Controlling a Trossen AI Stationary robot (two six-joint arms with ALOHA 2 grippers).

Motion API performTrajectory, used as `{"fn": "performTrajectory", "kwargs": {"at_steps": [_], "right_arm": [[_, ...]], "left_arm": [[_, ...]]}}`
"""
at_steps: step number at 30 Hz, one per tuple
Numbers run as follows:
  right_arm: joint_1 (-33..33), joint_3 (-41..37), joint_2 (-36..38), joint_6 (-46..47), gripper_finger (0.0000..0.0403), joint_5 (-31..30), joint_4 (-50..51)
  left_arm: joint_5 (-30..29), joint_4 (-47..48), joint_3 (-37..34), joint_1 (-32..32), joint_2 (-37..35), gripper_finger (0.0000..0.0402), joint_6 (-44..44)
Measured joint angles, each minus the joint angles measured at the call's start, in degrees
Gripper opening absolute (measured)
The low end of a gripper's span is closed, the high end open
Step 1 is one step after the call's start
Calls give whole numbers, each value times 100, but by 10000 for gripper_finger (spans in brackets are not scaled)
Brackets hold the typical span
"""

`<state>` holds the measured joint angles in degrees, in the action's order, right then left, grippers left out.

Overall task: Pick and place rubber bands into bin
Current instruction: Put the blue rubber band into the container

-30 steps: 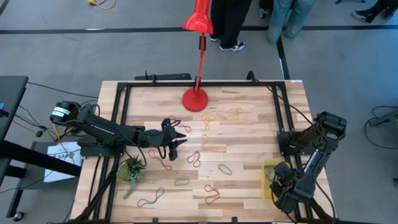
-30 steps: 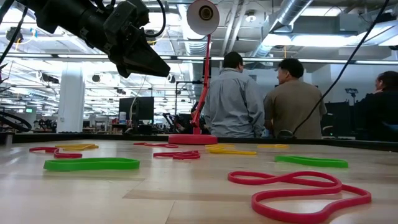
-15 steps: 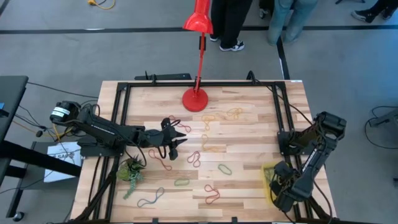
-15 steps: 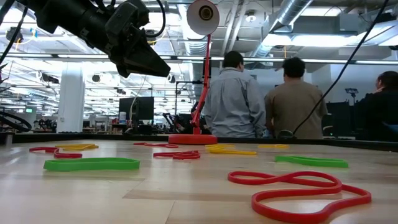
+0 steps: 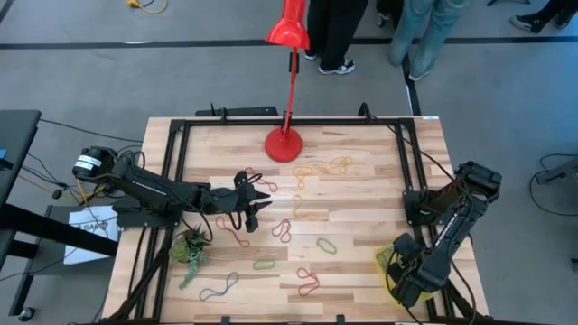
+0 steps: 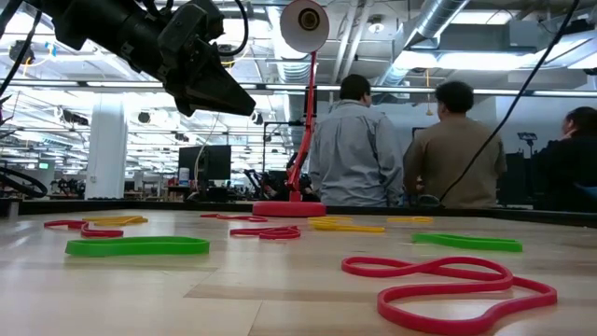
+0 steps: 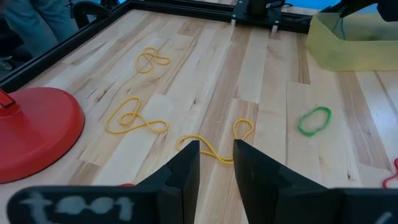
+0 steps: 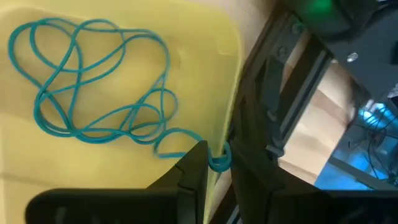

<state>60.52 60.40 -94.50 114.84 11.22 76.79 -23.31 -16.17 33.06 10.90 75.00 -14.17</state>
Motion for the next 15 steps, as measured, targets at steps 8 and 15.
{"fn": "performTrajectory", "kwargs": {"at_steps": [8, 15], "right_arm": [[2, 44, 0, 12, 59, -129, 85], [-78, 57, 0, -225, 57, -339, 52]], "left_arm": [[0, 1, 0, 0, 0, 87, 2], [-2, 1, 0, 0, 0, 87, 4]]}}
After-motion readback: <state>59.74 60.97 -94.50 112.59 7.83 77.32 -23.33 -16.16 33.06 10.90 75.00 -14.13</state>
